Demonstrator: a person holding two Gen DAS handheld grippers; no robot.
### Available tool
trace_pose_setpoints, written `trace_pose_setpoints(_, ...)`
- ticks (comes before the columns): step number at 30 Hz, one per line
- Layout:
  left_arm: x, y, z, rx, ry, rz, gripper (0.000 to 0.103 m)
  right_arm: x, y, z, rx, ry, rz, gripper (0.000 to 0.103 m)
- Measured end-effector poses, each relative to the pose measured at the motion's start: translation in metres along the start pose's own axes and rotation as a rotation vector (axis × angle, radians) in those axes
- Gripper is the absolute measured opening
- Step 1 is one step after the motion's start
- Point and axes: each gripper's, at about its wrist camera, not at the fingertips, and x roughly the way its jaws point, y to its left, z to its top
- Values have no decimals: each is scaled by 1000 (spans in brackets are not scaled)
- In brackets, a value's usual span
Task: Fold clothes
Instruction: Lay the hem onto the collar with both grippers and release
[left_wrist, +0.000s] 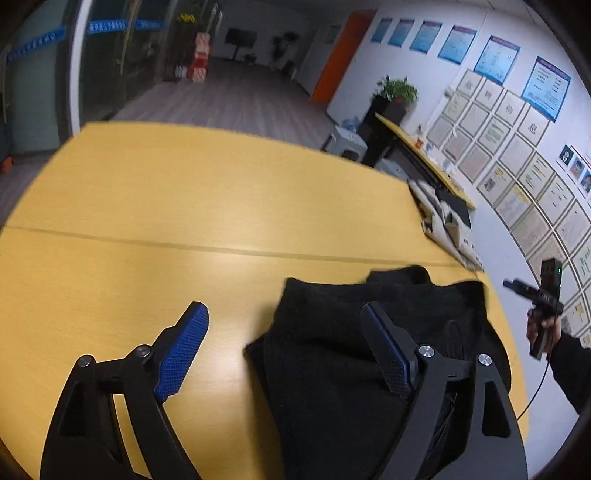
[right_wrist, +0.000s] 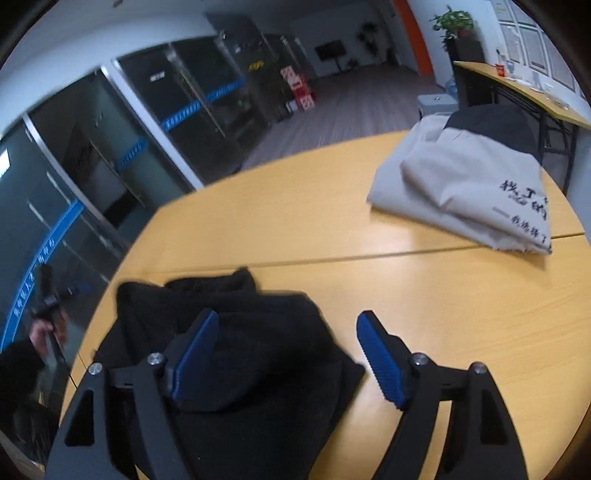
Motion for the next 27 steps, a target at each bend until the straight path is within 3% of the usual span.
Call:
trace_pose_setpoints(3, 33, -6, -1, 41, 48, -24, 86, 11, -6, 2, -46, 65, -38, 86)
trace_pose_setpoints(8, 90, -14, -2, 71, 157, -81, 86, 63, -20, -7, -56, 222, -24, 86)
trace_pose_setpoints(10, 105, -18, -2, 87, 192, -95, 81, 85, -21, -13, -80, 275, -34, 85)
trace_pose_setpoints(11, 109, -20, -3, 97, 201, -104, 78, 93, -21, -15, -93, 295, -31, 82)
trace_pose_setpoints(12, 114, -23, -3, 107, 211, -113, 66, 99, -19, -15, -107, 306, -28, 78)
trace_pose_setpoints(13, 119, -24, -2, 111, 220, -101, 46, 105, -19, -15, -120, 306, -21, 65)
trace_pose_setpoints(14, 122, -21, -2, 102, 236, -89, 34, 109, -18, -14, -126, 310, -17, 41)
trace_pose_setpoints(15, 125, -19, -2, 93, 251, -77, 21, 114, -17, -13, -133, 314, -12, 28)
trace_pose_setpoints(16, 124, -17, -2, 81, 245, -84, 18, 118, -17, -12, -139, 316, -8, 15)
trace_pose_setpoints(18, 115, -11, 2, 51, 204, -100, 11, 114, -14, -9, -143, 268, -6, 11)
trace_pose_setpoints(21, 90, 17, 10, -67, 94, -104, 10, 100, -27, -5, -80, 174, -25, 8)
trace_pose_setpoints(24, 102, 42, 7, -163, 131, -77, 14, 109, -62, -16, 51, 196, -85, 8)
trace_pose_setpoints(27, 100, 27, 5, -91, 139, -44, 16, 117, -59, -24, 37, 216, -137, 9)
